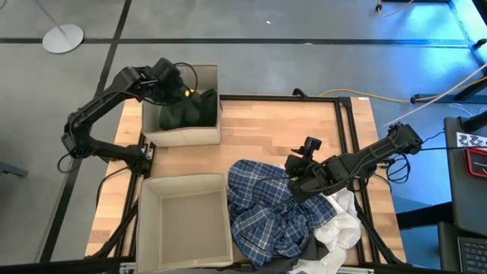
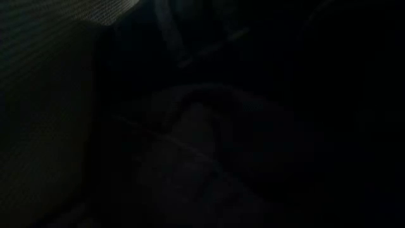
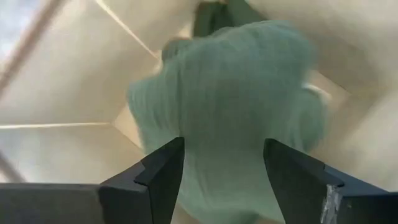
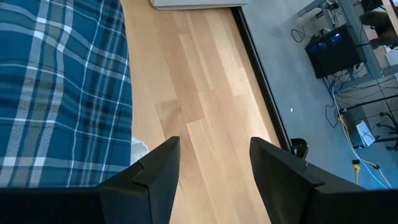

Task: Sort clothes
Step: Put the green shirt into the top laundry organizer, then put the blue long sleeve shirt into the top laundry organizer

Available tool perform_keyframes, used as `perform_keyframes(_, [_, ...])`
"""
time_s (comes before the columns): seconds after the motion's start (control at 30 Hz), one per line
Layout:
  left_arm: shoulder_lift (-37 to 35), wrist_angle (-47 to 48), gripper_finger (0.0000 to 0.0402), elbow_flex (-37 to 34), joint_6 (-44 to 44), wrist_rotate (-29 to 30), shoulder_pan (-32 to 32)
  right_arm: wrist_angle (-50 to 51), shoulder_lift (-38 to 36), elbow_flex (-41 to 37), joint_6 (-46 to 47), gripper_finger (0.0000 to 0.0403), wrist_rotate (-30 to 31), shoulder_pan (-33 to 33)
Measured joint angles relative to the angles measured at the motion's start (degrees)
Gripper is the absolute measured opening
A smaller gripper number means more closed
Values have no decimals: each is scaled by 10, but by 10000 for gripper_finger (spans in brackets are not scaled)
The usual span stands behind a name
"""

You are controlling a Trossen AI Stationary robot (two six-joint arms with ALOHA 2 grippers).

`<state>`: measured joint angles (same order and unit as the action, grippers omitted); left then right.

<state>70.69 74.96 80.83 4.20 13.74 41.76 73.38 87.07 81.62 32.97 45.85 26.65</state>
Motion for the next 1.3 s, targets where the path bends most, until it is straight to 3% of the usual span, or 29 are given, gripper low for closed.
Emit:
perform_keyframes(0.33, [-21,-8,206,27,3,-39,-13,0,0,0,0,198,0,0])
perform_keyframes(0.4, [-37,-32,206,27,-11,-76,-31,0,0,0,0,198,-2,0])
perform_keyframes(0.53, [-82,-128,205,0,-49,-148,-115,-2,0,0,-2,198,-9,0])
perform_keyframes(0.7, [-128,-221,205,-51,-83,-120,-251,-26,0,0,-23,198,-20,0])
perform_keyframes(0.9, [-173,-328,205,-147,-100,-64,-372,-100,-1,0,-76,198,-130,0])
perform_keyframes(1.17, [-172,-412,205,-241,-111,-61,-432,-254,-1,1,-172,198,-287,0])
perform_keyframes(1.3, [-171,-433,205,-260,-112,-60,-450,-246,2,1,-168,198,-287,0])
